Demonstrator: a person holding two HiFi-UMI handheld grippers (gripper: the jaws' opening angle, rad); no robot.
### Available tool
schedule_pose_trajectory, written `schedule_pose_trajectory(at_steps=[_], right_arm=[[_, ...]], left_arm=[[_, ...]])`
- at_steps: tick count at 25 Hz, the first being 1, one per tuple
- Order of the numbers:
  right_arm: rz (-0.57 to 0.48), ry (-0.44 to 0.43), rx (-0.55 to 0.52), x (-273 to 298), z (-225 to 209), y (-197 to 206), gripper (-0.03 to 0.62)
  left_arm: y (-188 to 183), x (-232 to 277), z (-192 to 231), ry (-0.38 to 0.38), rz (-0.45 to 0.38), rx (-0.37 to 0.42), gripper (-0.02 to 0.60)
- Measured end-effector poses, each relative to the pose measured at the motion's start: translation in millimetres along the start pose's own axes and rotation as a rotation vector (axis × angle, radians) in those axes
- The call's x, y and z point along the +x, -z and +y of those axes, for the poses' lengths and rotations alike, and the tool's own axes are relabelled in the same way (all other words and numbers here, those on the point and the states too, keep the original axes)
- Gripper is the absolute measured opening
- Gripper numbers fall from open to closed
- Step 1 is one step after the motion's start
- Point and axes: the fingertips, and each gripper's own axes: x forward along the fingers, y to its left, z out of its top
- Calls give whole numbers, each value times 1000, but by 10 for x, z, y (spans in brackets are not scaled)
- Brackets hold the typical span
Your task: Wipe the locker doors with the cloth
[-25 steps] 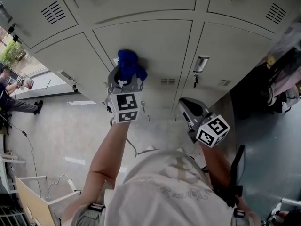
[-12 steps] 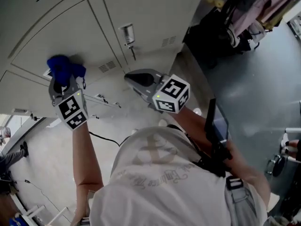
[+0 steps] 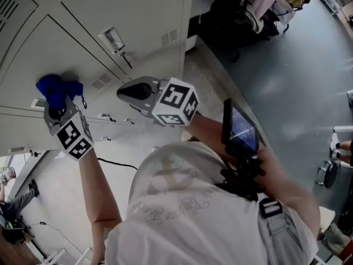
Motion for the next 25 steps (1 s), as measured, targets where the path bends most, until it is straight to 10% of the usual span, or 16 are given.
schedule_pose_trajectory(at_steps=[25], right_arm=[[-44,22,26,-472,-371,-29,8]], left_arm=[[-418,210,-1127,180,-67,25,114]])
